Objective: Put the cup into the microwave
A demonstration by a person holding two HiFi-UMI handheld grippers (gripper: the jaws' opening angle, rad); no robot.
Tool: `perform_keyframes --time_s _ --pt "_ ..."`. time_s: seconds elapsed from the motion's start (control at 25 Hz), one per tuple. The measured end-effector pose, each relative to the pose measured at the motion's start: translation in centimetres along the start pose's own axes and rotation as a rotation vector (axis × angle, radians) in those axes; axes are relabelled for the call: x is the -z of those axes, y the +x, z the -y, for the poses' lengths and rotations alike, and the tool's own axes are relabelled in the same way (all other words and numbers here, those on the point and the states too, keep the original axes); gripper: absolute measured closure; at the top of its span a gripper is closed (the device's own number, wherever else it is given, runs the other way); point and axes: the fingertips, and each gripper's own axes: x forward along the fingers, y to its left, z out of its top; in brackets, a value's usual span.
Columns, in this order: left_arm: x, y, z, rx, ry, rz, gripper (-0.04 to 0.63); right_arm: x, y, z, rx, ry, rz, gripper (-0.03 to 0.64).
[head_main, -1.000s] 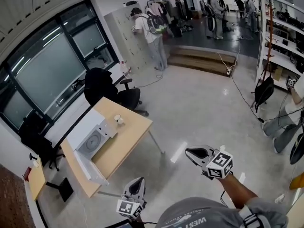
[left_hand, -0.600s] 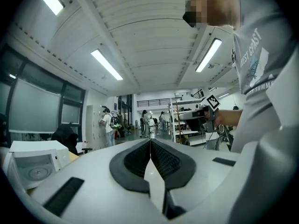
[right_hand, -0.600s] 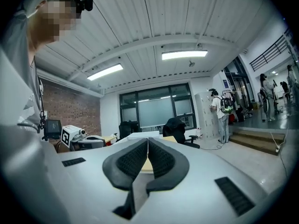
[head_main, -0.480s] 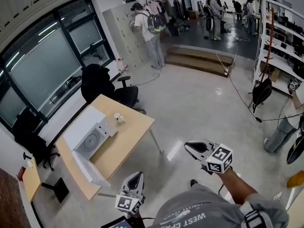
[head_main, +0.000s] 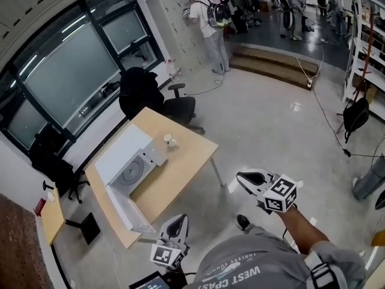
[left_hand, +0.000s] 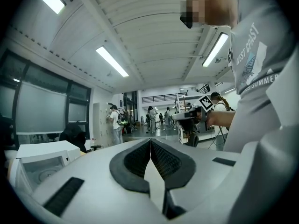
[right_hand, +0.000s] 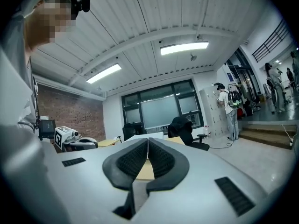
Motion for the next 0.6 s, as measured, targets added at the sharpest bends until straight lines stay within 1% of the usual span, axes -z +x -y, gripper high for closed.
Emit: perform_keyframes --time_s 0.16,0.28,0.36,0.44,0.6 --pt "0.6 2.1 -3.7 -0.037 0.001 -0.002 0.574 0.2 4.9 2.7 -0.036 0.017 -0.008 0.598" --pt "0.8 3.8 -6.6 -0.068 -0.027 -0.021 0.574 -0.2 9.1 4.5 -0.064 0.013 -0.021 0.598" --pt "0.6 5.1 -8.6 -0.092 -0.043 -0.017 0.574 -0.4 12.0 5.8 -0.087 0.011 -0.039 0.598" --pt "0.4 5.9 -10.5 -0.129 -0.060 -0.011 0.574 -0.2 14.8 7.0 -0.120 0.016 -0.066 0.598" --pt "1.3 7.1 -13.6 -0.229 -0.094 -0.042 0.574 0.9 20.6 9.5 -0.200 0.030 -0.124 0.598"
